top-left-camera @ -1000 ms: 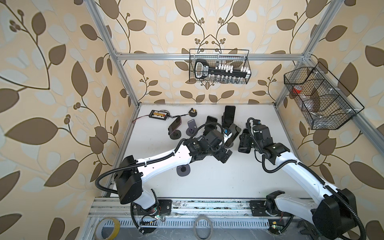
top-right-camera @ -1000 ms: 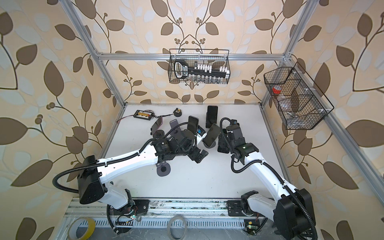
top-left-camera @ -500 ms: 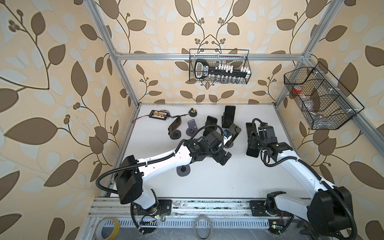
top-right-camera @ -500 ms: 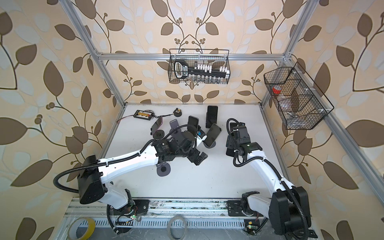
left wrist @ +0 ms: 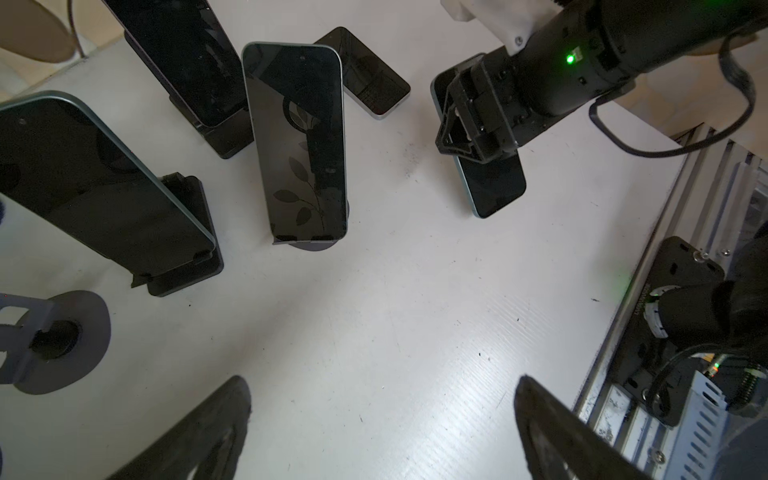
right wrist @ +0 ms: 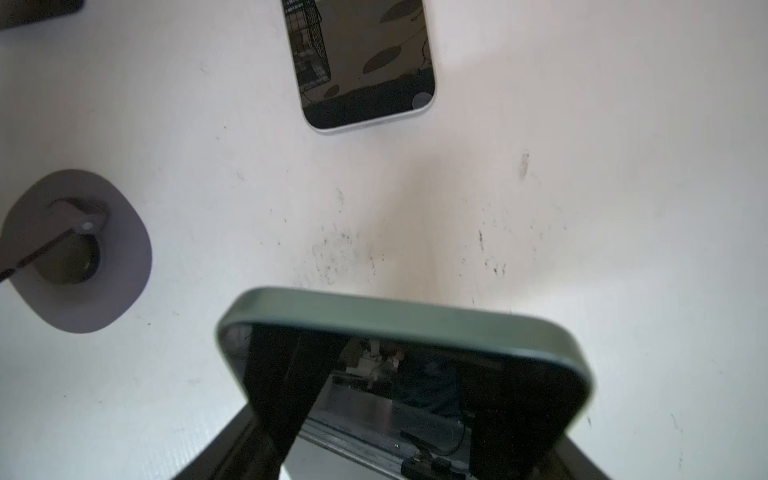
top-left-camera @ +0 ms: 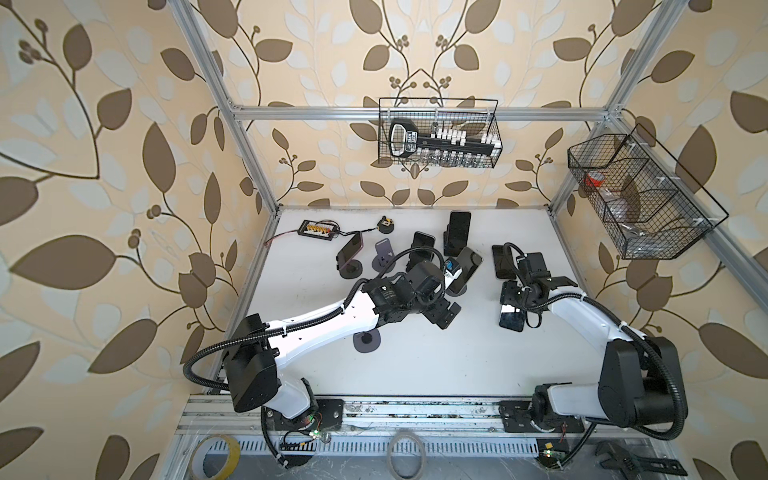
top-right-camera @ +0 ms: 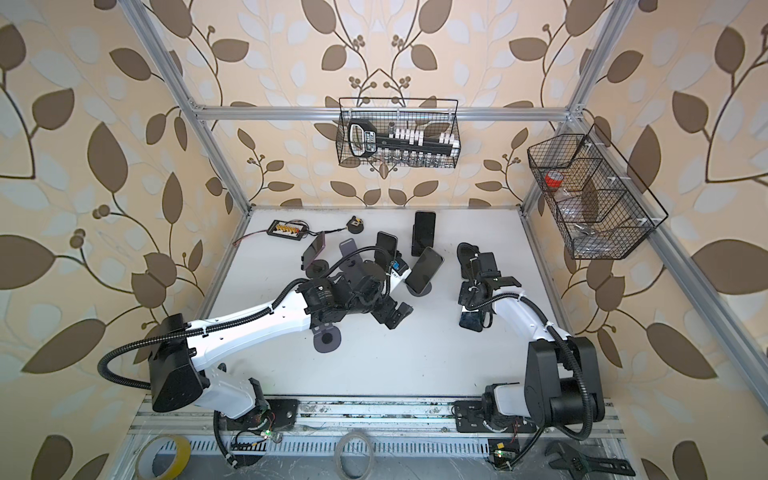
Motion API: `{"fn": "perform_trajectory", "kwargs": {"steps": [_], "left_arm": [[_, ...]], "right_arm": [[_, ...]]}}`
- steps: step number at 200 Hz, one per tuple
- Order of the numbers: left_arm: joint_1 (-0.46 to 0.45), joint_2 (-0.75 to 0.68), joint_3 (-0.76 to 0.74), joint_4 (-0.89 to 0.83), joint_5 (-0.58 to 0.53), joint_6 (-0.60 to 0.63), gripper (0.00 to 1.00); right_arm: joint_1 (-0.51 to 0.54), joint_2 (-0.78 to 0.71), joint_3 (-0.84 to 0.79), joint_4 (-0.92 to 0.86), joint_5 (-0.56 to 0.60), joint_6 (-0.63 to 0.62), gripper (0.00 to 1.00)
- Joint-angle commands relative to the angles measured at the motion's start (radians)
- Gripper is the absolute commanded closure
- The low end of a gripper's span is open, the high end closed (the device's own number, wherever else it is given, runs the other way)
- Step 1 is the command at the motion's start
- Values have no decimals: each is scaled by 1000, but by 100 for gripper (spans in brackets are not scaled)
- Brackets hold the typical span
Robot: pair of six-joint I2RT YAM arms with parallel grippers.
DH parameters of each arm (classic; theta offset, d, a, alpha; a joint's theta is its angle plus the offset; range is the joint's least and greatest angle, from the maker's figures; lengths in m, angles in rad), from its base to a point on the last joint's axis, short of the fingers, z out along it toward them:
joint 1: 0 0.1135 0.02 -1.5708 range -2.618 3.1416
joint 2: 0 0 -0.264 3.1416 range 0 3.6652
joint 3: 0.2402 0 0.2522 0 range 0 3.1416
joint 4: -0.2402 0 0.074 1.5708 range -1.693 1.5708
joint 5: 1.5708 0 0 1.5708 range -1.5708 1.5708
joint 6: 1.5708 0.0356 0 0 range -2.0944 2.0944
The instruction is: Remove the phone from the phone stand
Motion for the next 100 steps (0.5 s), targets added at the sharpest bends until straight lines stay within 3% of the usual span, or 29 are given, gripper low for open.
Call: {"fn": "perform_trajectory", "kwargs": {"steps": [1, 100], "left_arm": [[6, -36, 9, 5, -15, 27, 1], [6, -88, 3, 3, -22, 39, 1]], "right_arm": [[-3, 40, 58, -30, -22, -19, 55], [-4, 228, 144, -39, -17, -52, 55]]}}
